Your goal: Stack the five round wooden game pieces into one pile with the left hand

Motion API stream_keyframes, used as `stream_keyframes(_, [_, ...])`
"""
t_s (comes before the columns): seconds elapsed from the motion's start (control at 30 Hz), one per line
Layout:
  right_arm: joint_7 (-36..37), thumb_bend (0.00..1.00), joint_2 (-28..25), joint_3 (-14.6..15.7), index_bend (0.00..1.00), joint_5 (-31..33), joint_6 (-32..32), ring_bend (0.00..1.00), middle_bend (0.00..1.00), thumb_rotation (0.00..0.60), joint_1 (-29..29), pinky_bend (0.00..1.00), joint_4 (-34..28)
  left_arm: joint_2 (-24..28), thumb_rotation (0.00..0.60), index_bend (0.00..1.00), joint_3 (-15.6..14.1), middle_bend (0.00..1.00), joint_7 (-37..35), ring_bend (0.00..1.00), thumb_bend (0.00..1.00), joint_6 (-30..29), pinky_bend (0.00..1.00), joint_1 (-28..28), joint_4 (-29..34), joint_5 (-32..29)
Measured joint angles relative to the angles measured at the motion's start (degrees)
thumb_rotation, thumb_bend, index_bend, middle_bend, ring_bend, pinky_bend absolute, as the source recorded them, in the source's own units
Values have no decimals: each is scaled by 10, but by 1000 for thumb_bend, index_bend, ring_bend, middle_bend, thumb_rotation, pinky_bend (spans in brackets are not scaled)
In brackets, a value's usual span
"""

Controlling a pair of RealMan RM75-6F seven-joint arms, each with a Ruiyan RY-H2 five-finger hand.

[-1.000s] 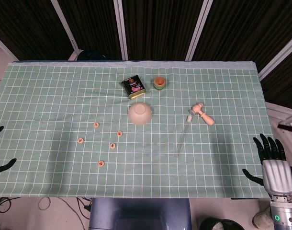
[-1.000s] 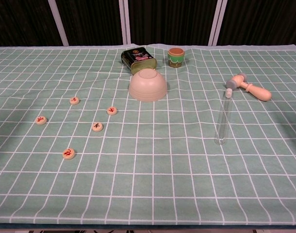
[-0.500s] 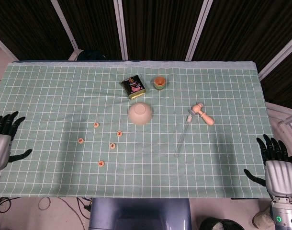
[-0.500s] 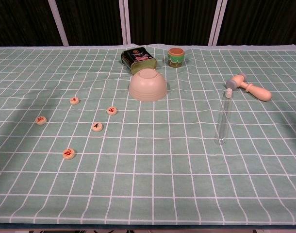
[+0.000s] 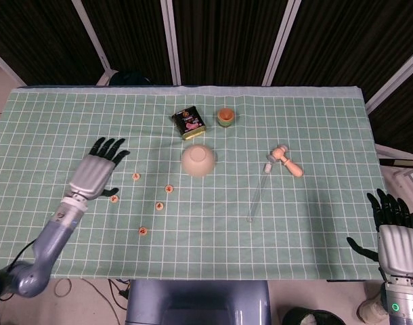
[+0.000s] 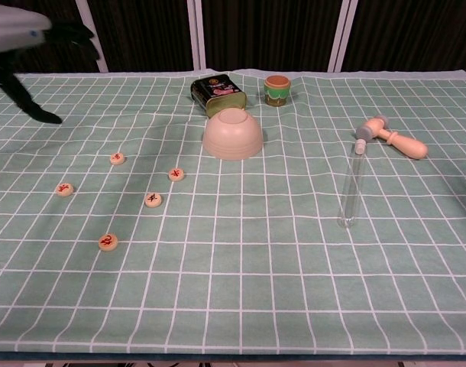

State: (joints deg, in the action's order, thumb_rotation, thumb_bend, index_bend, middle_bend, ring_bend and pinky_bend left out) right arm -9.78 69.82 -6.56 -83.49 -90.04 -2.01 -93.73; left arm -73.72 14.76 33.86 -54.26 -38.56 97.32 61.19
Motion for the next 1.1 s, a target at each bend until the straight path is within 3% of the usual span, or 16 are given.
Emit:
stream_keyframes(0.2, [1,232,-2,-1,89,6,2,0,13,600,2,0,-6,-93,600,279,1,0,48,0,182,22,0,-65,-75,-62])
stream_keyframes(0.5, [3,233,-5,-7,89,18,2,0,13,600,3,0,-10,-181,600,337,-11,9,76,0,208,50,0,-131,-170,-112])
stream_keyframes(1.1, [8,233,-7,-13,89,30,3,0,13,600,4,0,-13,-248,600,428,-48,11,61,0,216,49,0,-156,-257,-109])
